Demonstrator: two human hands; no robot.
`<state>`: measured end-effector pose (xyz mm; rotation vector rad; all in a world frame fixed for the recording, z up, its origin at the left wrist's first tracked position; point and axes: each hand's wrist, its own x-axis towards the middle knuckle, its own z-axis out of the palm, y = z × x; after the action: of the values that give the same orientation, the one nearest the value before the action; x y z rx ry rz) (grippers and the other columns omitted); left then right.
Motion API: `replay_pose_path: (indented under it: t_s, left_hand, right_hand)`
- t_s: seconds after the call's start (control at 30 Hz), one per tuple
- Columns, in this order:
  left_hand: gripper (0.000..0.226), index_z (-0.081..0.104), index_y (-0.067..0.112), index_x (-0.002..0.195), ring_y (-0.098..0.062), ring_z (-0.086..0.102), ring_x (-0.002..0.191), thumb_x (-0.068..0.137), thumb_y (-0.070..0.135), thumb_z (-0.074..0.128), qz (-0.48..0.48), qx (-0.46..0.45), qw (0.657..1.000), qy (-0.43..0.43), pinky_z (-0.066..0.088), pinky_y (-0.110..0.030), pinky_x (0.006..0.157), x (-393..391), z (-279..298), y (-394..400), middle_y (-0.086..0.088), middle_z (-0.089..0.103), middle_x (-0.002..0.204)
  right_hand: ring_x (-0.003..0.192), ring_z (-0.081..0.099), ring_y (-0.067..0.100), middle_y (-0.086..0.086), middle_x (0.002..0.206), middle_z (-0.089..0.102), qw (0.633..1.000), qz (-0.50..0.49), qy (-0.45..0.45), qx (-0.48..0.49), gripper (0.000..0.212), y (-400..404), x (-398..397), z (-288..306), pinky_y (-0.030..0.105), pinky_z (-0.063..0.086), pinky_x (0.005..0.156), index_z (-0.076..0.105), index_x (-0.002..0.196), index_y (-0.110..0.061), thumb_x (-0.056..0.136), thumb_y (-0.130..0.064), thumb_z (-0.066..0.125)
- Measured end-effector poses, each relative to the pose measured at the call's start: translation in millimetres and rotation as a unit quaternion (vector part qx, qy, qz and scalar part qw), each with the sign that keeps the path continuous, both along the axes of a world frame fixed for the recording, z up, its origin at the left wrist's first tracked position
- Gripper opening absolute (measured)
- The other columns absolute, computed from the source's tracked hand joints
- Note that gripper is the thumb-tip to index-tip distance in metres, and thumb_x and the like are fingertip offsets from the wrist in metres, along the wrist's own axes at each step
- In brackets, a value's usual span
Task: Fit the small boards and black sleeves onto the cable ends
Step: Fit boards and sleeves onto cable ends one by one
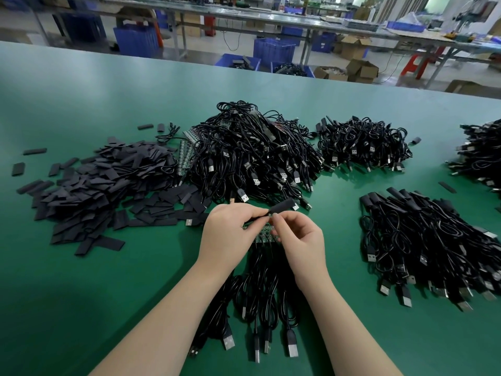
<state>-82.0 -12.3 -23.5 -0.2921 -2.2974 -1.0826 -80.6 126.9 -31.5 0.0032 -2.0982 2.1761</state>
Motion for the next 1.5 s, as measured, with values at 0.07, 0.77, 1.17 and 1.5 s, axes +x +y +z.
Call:
replay_pose_path:
  t_s: [0.07,0.77,1.17,1.5]
  left_hand:
    - [0.013,0.079,0.018,0.093,-0.005,0.067,0.085,0.080,0.017,0.079,0.000,-0.006,1.000,0.005,0.054,-0.040,0.082,-0.5,-0.8,0.5,0.010,0.075,0.088]
    - [0.008,0.078,0.016,0.088,-0.004,0.065,0.083,0.080,0.016,0.076,0.004,-0.046,0.997,0.061,0.043,-0.019,0.083,-1.7,-4.2,-1.2,0.009,0.074,0.082]
    - [0.009,0.079,0.013,0.089,-0.012,0.069,0.081,0.080,0.012,0.078,-0.011,-0.072,0.996,0.058,0.049,-0.029,0.083,-1.8,-2.1,-3.0,0.005,0.074,0.081]
    - [0.008,0.078,0.010,0.091,-0.015,0.070,0.083,0.084,0.011,0.076,-0.045,-0.066,0.996,0.044,0.054,-0.046,0.080,-2.3,-1.0,-4.6,0.002,0.075,0.084]
  right_hand:
    - [0.067,0.060,0.006,-0.009,0.070,0.067,1.000,0.002,0.001,0.002,0.023,-0.3,-0.2,-0.5,0.018,0.050,0.065,0.071,0.076,-0.027,0.093,-0.012,0.067]
    - [0.058,0.049,0.007,-0.006,0.061,0.060,0.997,0.026,-0.023,-0.064,0.029,5.3,-3.4,0.6,0.017,0.044,0.058,0.074,0.068,-0.024,0.090,-0.005,0.068]
    - [0.058,0.055,0.007,-0.006,0.063,0.064,0.997,0.048,-0.036,-0.052,0.029,9.9,-7.8,-3.5,0.018,0.046,0.059,0.076,0.069,-0.025,0.089,-0.004,0.069]
    - [0.062,0.058,0.009,-0.003,0.067,0.067,0.993,0.070,-0.058,-0.071,0.009,13.7,-10.2,-5.0,0.019,0.046,0.059,0.079,0.077,-0.024,0.076,-0.019,0.072]
